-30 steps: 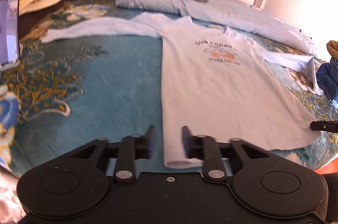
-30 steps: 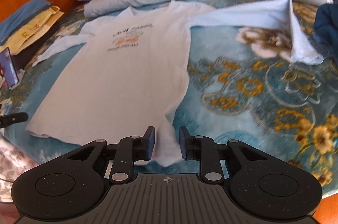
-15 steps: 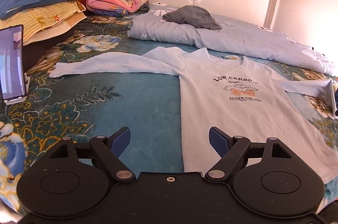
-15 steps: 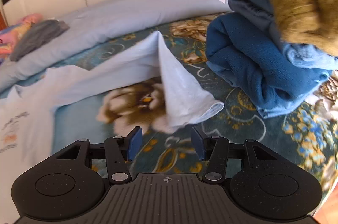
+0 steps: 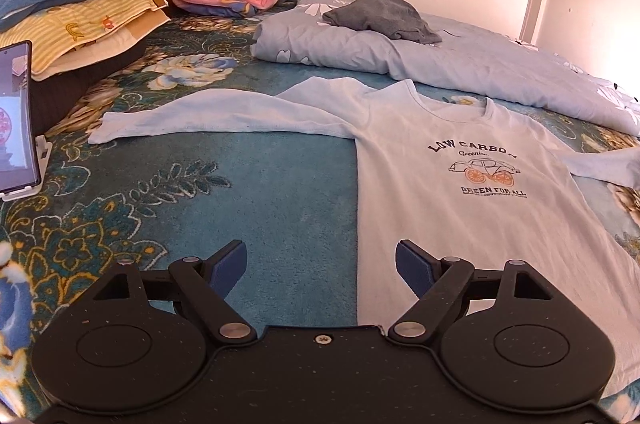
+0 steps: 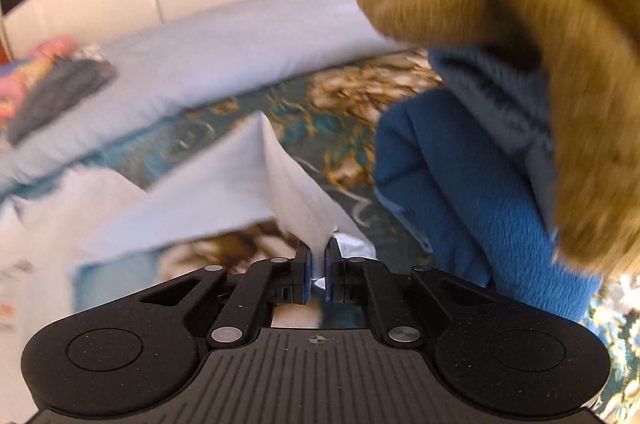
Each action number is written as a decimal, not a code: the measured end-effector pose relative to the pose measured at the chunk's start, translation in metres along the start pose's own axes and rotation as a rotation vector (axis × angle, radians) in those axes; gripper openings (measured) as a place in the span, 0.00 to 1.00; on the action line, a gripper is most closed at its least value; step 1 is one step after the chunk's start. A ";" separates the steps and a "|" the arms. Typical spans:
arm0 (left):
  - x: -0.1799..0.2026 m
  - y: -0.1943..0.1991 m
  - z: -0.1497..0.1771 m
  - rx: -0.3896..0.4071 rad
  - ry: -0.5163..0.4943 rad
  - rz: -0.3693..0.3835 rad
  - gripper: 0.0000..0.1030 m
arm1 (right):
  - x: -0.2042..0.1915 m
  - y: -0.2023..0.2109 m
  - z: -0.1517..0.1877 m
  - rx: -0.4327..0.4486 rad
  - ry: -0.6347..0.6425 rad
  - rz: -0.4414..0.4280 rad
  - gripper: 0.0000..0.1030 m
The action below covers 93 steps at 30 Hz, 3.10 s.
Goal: Fold clothes
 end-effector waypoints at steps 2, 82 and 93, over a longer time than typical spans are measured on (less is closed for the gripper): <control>0.002 0.000 -0.001 0.003 0.007 0.009 0.78 | -0.010 0.016 -0.012 -0.001 -0.016 -0.080 0.05; -0.005 -0.156 -0.156 0.105 -0.111 -0.012 0.00 | -0.200 -0.075 0.091 -0.237 0.270 -0.272 0.45; 0.006 -0.148 -0.186 0.214 -0.222 0.002 0.00 | -0.213 -0.085 0.073 -0.050 0.291 -0.183 0.45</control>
Point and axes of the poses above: each gripper's, at about its wrist camera, not at the fingertips, and y roughly against the way its jaws point, x to its right, z to its underside, the point moved 7 cm from there along -y, roughly the way its jaws point, and after that the axes turned 13 degrees about -y, right-handed, at the moved point
